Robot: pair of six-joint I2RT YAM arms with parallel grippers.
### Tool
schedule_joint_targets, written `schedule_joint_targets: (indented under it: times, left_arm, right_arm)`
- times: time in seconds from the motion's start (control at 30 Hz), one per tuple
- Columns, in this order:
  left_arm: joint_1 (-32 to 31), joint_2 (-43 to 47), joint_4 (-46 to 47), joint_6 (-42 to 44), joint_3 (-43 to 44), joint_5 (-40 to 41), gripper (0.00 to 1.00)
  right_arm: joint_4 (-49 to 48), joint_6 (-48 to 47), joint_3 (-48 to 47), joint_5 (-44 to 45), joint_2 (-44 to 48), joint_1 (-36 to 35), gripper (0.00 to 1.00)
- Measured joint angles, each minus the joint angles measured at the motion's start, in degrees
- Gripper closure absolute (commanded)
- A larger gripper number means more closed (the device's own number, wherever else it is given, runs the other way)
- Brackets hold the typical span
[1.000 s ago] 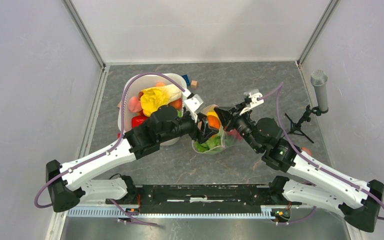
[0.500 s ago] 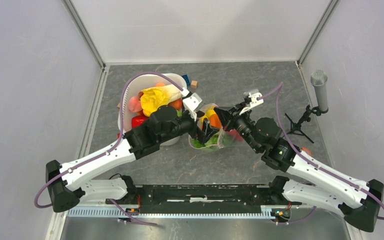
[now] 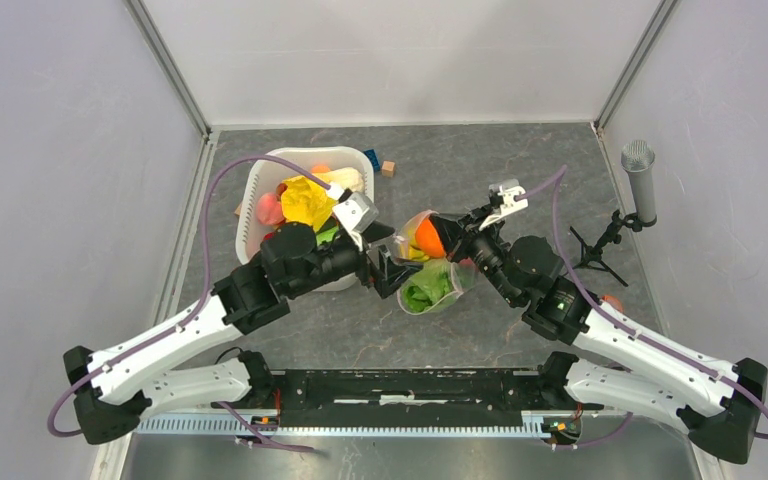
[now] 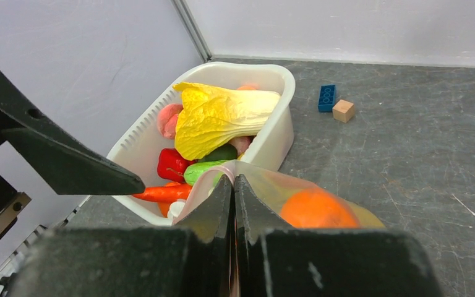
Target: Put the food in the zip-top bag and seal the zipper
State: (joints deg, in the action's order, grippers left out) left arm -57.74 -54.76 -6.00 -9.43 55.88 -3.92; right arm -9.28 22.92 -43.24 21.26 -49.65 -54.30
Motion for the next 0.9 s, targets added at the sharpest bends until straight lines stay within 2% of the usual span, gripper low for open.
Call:
schedule_joint_targets:
  times: [0.17, 0.4, 0.47, 0.53, 0.63, 0.7, 0.9]
  left_arm:
    - [0.0, 3.1, -4.5, -4.7, -3.0, 4.3, 0.03]
    - [0.0, 2.1, -10.3, -11.7, -5.3, 3.2, 0.19]
    - [0.0, 1.0, -10.8, -12.9, -5.3, 2.7, 0.29]
    - [0.0, -0.6, -11.5, -13.5, -5.3, 2.6, 0.33]
    - [0.0, -2.2, -12.2, -14.7, -5.3, 2.7, 0.45]
    - [0.0, -2.7, -12.6, -15.2, -5.3, 3.4, 0.59]
    - [0.0, -2.7, -13.1, -16.2, -5.3, 5.0, 0.9]
  right_arm:
    - [-0.2, 0.1, 0.3, 0.9, 0.2, 0.0, 0.94]
    - [-0.5, 0.5, 0.9, 1.3, 0.2, 0.0, 0.94]
    - [-0.6, 0.9, 0.9, 1.3, 0.1, 0.0, 0.94]
    - [-0.6, 1.0, 0.9, 1.1, 0.1, 0.0, 0.94]
    - [-0.6, 1.2, 0.9, 0.9, 0.1, 0.0, 0.94]
    - [-0.6, 1.2, 0.9, 0.9, 0.1, 0.0, 0.94]
    - [-0.6, 1.2, 1.4, 0.8, 0.7, 0.0, 0.92]
